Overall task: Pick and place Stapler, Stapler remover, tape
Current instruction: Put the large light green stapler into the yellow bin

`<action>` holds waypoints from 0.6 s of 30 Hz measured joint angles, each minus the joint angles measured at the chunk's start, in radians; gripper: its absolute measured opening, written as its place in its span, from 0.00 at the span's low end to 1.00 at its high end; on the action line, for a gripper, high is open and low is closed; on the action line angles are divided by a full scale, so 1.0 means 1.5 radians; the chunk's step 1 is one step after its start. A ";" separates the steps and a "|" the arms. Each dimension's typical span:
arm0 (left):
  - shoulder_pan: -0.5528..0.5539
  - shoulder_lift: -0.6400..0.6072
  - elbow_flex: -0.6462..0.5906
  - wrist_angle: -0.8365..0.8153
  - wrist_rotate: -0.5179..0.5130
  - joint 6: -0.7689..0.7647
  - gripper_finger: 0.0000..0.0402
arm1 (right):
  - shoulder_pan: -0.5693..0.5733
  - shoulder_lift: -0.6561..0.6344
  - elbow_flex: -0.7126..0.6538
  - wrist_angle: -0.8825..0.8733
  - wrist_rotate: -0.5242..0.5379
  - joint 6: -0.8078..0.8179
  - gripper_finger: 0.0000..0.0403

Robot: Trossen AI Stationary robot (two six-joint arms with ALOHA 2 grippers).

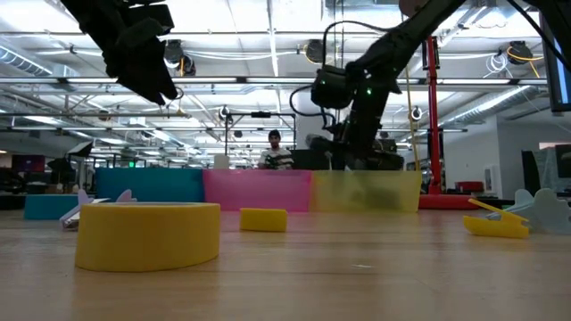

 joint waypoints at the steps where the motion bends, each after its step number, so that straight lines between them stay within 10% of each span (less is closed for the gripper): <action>1: 0.000 0.000 0.000 0.000 0.000 0.000 0.94 | 0.000 0.000 -0.014 0.021 -0.013 0.003 0.30; 18: 0.000 0.000 0.000 -0.002 0.001 -0.004 0.94 | -0.006 -0.002 -0.083 0.161 -0.052 0.042 0.30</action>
